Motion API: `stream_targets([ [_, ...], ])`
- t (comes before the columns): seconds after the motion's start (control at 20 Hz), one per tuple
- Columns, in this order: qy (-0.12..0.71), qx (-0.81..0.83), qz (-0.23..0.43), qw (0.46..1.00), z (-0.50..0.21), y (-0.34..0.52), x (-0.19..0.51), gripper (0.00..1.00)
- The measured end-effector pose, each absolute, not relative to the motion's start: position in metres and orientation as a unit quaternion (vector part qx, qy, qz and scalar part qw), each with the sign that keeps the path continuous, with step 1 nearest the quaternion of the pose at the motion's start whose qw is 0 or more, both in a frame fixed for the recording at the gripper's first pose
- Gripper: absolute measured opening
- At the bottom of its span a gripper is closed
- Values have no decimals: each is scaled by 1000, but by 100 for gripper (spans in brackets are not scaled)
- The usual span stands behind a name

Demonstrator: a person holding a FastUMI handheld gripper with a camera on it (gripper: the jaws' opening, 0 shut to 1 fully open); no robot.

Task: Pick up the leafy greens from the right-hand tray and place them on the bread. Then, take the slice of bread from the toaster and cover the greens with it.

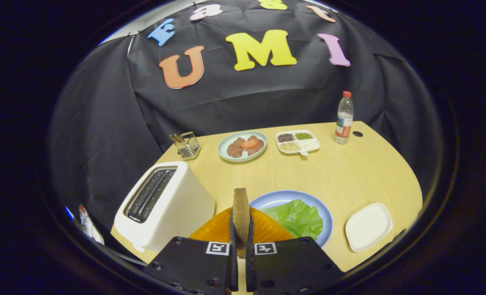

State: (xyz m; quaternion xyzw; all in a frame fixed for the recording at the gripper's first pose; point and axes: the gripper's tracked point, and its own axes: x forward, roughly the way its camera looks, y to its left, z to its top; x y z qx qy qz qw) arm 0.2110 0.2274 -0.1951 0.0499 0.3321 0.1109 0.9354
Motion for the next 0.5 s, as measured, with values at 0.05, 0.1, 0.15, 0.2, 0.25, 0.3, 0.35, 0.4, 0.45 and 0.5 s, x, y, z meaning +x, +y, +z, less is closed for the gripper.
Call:
stream_targets([
  [0.05, 334, 55, 112, 934, -198, 223, 213, 7],
  [0.1, 334, 62, 116, 933, -201, 219, 214, 8],
  [0.15, 335, 67, 119, 932, -204, 215, 217, 7],
  [0.2, 337, 70, 120, 931, -207, 211, 219, 7],
  [0.25, 338, 73, 124, 930, -210, 208, 220, 8],
  [0.3, 337, 73, 125, 930, -213, 204, 224, 7],
  [0.35, 333, 72, 127, 932, -214, 200, 227, 7],
  [0.4, 328, 70, 132, 933, -216, 197, 230, 7],
  [0.45, 324, 68, 137, 933, -217, 194, 232, 7],
  [0.5, 320, 73, 149, 933, -219, 193, 234, 7],
])
